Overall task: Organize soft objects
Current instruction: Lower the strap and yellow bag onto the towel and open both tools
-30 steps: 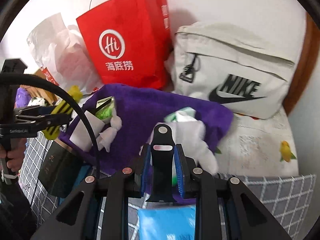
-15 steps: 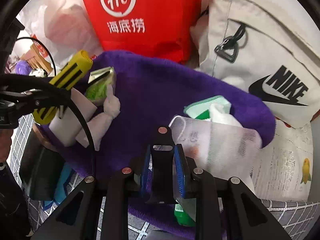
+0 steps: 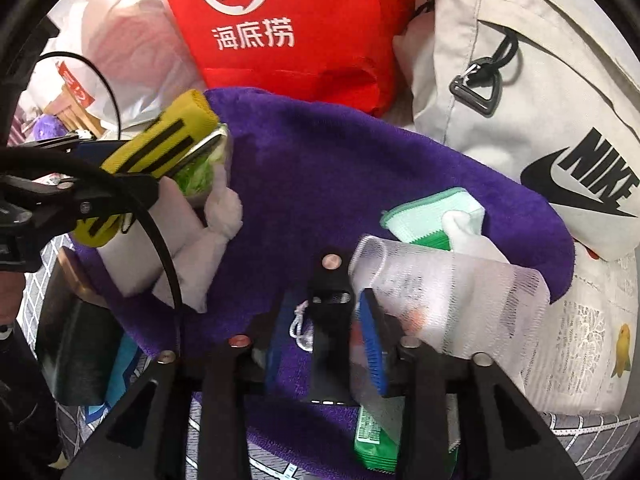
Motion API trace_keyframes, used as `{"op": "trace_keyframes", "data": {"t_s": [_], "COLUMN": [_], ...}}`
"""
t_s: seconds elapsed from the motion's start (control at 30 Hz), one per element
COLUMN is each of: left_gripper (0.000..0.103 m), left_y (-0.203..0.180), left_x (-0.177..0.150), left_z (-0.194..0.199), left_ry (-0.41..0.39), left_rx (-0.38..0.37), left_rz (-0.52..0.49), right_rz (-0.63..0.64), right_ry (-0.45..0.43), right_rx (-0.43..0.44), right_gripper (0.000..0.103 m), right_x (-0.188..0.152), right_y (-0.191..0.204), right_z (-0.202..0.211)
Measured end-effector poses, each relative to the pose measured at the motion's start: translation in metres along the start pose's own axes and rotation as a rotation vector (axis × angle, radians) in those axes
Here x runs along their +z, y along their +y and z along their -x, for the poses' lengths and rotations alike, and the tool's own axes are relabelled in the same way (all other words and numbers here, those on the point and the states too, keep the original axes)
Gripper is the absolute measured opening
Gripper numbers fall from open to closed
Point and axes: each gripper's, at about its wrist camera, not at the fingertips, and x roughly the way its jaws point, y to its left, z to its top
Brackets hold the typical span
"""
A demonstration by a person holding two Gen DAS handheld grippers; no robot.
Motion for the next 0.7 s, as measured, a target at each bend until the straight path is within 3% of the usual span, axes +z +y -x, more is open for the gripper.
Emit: {"op": "trace_keyframes", "data": {"t_s": [0.07, 0.17, 0.4, 0.7], "left_gripper": [0.072, 0.072, 0.072, 0.074], "left_y": [-0.001, -0.001, -0.013, -0.031], "left_x": [0.001, 0.004, 0.016, 0.015], "left_z": [-0.001, -0.002, -0.020, -0.036], "left_ry": [0.003, 0.009, 0.056, 0.090], "left_rx": [0.008, 0.005, 0.004, 0.075], "left_rz": [-0.006, -0.004, -0.039, -0.104], "right_rz": [0.005, 0.002, -0.052, -0.090], "right_ry": [-0.013, -0.061, -0.146, -0.186], "right_rx": [0.001, -0.009, -0.055, -0.109], "right_gripper": [0.054, 0.060, 0.066, 0.066], "right_x": [-0.001, -0.003, -0.010, -0.034], "right_y": [0.003, 0.005, -0.003, -0.018], "right_z": [0.006, 0.022, 0.063, 0.096]}}
